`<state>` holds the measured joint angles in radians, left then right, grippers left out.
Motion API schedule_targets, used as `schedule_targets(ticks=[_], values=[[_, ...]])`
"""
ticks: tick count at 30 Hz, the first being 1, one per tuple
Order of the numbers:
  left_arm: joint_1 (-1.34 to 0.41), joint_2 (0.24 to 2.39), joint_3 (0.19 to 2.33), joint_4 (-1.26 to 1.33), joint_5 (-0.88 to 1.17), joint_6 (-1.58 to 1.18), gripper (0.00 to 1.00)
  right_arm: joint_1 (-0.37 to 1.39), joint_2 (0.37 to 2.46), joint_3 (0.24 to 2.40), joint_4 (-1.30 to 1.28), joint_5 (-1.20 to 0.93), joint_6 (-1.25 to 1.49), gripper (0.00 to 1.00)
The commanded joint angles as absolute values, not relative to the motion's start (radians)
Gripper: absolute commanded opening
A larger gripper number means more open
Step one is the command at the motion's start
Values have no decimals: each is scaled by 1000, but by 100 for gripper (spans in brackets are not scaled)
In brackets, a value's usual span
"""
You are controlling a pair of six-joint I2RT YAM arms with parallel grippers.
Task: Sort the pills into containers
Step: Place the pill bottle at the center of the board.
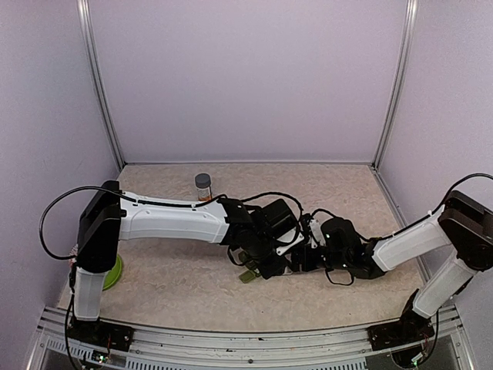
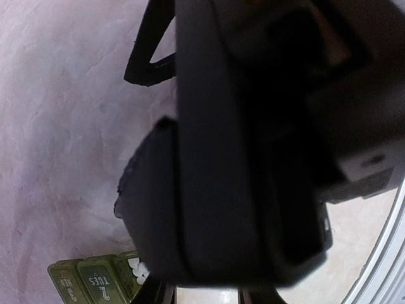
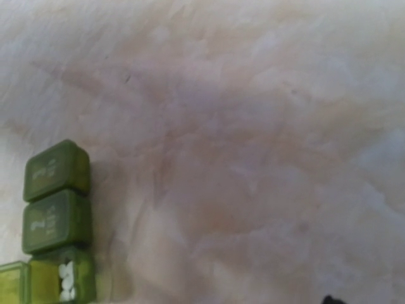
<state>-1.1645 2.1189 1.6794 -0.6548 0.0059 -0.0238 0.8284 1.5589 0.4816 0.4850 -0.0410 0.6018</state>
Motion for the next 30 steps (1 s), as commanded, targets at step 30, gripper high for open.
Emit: schedule_targets(ticks=[30], values=[[-1143,2225,1836,-770,-49,-3,45,828,1554,426,497,-97,672,50]])
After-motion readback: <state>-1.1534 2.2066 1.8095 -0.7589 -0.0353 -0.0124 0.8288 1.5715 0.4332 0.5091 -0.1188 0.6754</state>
